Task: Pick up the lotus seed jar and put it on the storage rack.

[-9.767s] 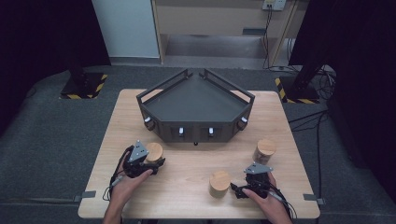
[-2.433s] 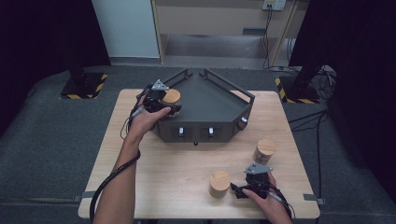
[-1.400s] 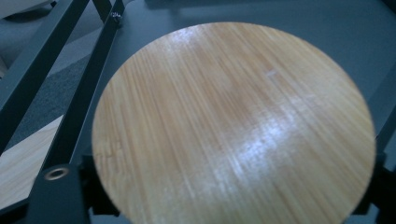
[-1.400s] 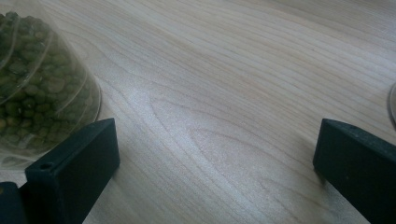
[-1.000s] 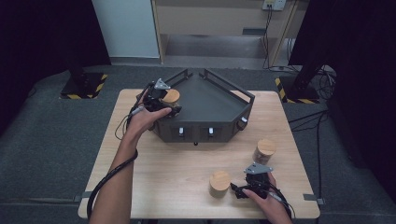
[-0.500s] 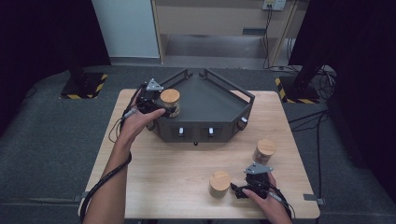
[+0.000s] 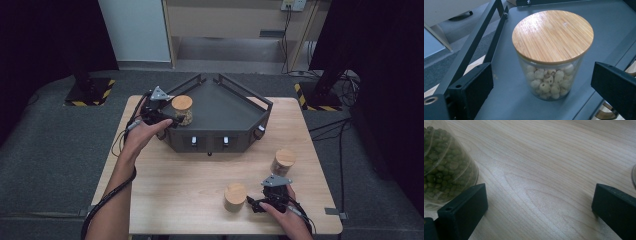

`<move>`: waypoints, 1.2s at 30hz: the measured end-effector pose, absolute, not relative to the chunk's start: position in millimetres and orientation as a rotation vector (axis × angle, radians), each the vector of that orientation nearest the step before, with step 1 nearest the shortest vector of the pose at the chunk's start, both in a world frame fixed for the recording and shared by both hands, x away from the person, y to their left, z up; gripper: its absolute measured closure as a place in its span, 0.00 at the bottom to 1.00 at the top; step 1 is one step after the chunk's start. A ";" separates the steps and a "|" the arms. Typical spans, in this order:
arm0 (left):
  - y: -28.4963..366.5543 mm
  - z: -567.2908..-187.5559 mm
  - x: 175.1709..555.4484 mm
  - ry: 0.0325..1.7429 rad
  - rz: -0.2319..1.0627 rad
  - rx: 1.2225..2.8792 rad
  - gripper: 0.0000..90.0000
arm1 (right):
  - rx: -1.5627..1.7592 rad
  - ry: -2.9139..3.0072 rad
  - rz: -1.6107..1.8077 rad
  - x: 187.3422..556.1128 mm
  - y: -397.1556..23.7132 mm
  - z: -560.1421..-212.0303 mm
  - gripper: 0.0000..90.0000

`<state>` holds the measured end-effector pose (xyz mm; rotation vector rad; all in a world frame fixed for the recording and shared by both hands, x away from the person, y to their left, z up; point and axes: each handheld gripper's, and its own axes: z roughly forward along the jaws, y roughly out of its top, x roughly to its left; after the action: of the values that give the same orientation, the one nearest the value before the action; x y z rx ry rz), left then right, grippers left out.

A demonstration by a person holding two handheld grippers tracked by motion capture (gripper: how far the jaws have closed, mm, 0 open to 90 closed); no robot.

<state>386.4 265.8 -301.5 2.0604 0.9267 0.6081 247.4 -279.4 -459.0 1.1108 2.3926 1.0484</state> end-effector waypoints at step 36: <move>291.2 -308.1 351.7 0.975 0.614 2.020 0.03 | 1.111 2.393 1.048 247.4 -279.3 -459.0 0.00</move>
<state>351.7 291.2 -308.1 2.0199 0.9750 0.6139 247.4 -279.3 -459.0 1.1109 2.3927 1.0480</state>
